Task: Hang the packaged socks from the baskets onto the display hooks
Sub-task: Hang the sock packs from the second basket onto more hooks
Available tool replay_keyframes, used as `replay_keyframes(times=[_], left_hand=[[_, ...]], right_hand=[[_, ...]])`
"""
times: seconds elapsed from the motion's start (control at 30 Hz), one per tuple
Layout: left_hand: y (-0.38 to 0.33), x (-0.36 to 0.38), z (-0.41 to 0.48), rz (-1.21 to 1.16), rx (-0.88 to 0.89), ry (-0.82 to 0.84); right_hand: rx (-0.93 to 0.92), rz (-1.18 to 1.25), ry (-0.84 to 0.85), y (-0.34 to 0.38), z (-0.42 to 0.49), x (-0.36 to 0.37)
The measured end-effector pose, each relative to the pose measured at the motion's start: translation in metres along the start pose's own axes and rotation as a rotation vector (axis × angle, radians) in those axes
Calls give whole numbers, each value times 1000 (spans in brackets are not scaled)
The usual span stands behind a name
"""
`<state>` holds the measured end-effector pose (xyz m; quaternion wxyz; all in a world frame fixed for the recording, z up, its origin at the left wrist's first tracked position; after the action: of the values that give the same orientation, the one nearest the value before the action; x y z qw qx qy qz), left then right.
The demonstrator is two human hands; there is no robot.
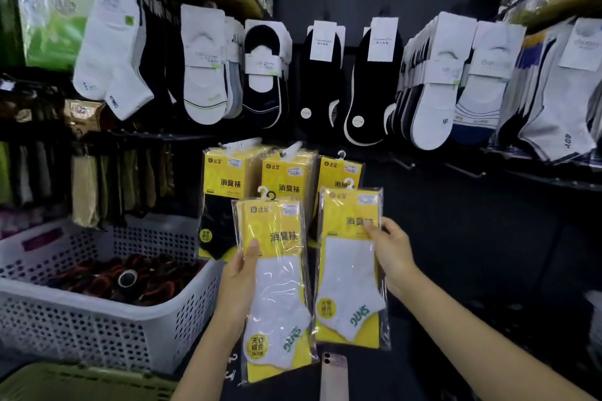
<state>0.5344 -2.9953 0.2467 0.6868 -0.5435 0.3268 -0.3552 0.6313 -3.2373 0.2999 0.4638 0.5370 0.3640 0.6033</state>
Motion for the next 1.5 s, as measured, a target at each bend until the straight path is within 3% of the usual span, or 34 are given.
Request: replay_keyframes(times=[0.23, 0.5, 0.83, 1.0, 1.07, 1.23, 1.5], left_hand=[[-1, -9, 13, 15, 48, -44], [5, -17, 20, -3, 33, -75], [7, -11, 24, 34, 46, -50], [8, -5, 22, 27, 41, -9], [10, -2, 20, 20, 28, -7], [8, 13, 13, -56, -20, 26], [-6, 24, -4, -148, 27, 87]], right_hand=[[-89, -60, -32, 29, 56, 7], [-79, -68, 11, 10, 87, 34], [151, 61, -222, -38, 118, 16], [113, -55, -309, -45, 97, -4], [129, -55, -204, -49, 77, 6], [235, -54, 238, -59, 4, 52], [90, 21, 258, -47, -32, 53]])
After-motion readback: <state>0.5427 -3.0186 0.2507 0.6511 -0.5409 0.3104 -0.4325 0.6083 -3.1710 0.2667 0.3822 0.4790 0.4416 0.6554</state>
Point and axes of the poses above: each hand's wrist, its own z-axis towards the middle knuckle, its own x-axis out of the palm, y = z × x, the point moved 7 cm from there along z, towards the middle knuckle, and after that the axes turned 14 degrees about z, right-handed, at the moved point
